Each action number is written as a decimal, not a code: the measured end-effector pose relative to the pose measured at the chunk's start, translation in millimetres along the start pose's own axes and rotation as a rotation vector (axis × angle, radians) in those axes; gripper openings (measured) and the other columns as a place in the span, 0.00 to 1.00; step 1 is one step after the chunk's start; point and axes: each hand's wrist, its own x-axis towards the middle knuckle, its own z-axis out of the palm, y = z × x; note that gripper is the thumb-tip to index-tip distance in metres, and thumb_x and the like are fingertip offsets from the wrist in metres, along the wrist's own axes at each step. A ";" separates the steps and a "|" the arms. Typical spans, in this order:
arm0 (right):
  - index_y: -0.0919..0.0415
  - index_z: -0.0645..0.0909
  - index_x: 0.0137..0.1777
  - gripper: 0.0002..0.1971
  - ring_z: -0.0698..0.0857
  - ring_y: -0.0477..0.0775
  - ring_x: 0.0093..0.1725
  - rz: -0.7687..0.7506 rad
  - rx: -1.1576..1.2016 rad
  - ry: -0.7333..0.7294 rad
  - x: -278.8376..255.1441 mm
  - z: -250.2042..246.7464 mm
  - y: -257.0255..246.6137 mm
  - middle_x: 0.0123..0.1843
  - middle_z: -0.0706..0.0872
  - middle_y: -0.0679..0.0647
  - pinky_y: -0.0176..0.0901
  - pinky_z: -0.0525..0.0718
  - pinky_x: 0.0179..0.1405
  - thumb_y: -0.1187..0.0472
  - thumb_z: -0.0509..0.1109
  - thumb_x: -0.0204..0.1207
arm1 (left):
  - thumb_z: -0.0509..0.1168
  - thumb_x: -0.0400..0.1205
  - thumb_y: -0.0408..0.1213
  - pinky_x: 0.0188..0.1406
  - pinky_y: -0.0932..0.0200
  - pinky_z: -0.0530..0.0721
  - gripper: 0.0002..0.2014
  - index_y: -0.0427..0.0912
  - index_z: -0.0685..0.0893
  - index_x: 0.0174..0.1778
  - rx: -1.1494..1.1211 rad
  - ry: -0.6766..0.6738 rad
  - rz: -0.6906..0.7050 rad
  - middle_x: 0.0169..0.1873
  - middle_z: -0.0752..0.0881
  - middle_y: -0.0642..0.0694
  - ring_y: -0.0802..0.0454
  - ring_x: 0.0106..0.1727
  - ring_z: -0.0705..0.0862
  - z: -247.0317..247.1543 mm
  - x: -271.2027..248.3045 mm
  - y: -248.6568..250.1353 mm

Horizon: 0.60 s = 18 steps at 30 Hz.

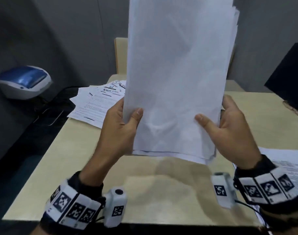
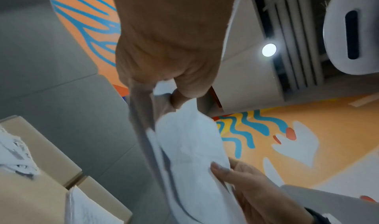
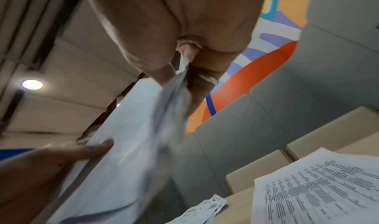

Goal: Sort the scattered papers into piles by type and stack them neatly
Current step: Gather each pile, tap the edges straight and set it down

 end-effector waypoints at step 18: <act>0.40 0.67 0.71 0.17 0.87 0.46 0.66 0.003 0.129 0.022 -58.1 90.1 26.8 0.65 0.86 0.38 0.49 0.87 0.64 0.61 0.64 0.90 | 0.79 0.74 0.33 0.55 0.57 0.89 0.11 0.53 0.96 0.47 -0.243 0.010 0.062 0.47 0.96 0.52 0.54 0.50 0.93 -41.6 -0.2 -45.0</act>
